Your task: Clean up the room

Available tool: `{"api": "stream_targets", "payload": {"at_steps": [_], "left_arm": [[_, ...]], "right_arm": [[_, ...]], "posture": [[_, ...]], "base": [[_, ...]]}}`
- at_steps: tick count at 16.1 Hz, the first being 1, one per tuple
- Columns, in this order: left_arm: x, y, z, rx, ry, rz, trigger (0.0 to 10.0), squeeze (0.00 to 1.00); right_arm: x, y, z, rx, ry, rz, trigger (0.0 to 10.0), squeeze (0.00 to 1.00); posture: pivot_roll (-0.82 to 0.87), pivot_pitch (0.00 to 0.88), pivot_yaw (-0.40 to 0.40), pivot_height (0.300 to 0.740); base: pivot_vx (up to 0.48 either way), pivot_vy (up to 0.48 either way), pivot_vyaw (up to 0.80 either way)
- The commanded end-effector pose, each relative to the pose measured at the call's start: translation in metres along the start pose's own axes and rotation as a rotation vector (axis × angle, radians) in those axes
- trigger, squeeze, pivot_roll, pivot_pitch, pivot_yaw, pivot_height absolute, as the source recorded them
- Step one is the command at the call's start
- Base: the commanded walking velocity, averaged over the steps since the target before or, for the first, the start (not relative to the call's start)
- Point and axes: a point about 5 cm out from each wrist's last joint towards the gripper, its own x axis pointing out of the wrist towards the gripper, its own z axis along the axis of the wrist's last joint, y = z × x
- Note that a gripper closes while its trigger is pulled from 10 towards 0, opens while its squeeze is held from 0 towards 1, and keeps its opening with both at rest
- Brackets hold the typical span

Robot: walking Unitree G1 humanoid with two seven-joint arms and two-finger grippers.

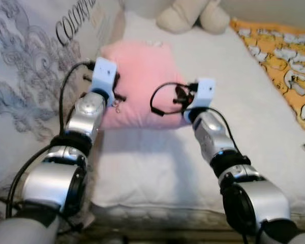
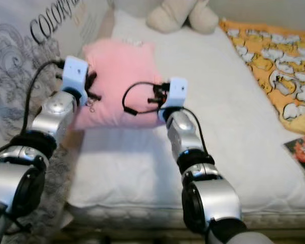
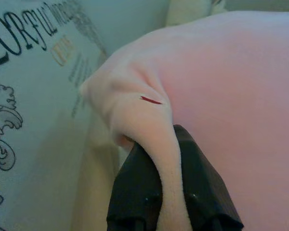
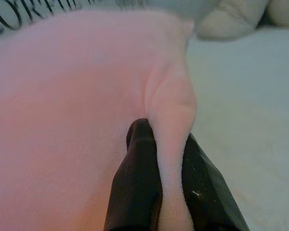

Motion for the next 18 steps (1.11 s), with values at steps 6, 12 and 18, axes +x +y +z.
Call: {"api": "stream_targets", "payload": {"at_steps": [6,12,18], "left_arm": [[-0.002,0.036,0.011,0.173,-0.001,0.098,10.0,0.00],[-0.010,0.036,-0.016,0.241,0.075,0.137,10.0,0.00],[-0.011,0.015,-0.030,0.273,0.091,0.104,10.0,1.00]], "right_arm": [[0.006,0.039,-0.018,0.106,0.082,0.093,10.0,0.12],[0.004,0.051,-0.025,-0.040,0.100,0.145,10.0,0.13],[-0.005,0.034,-0.045,-0.093,0.187,0.041,10.0,0.00]], "posture": [[0.27,0.178,-0.075,0.740],[0.23,0.274,-0.042,0.740],[0.16,0.293,-0.057,0.740]], "base": [[0.000,0.000,0.00],[0.000,0.000,0.00],[0.000,0.000,0.00]]}}
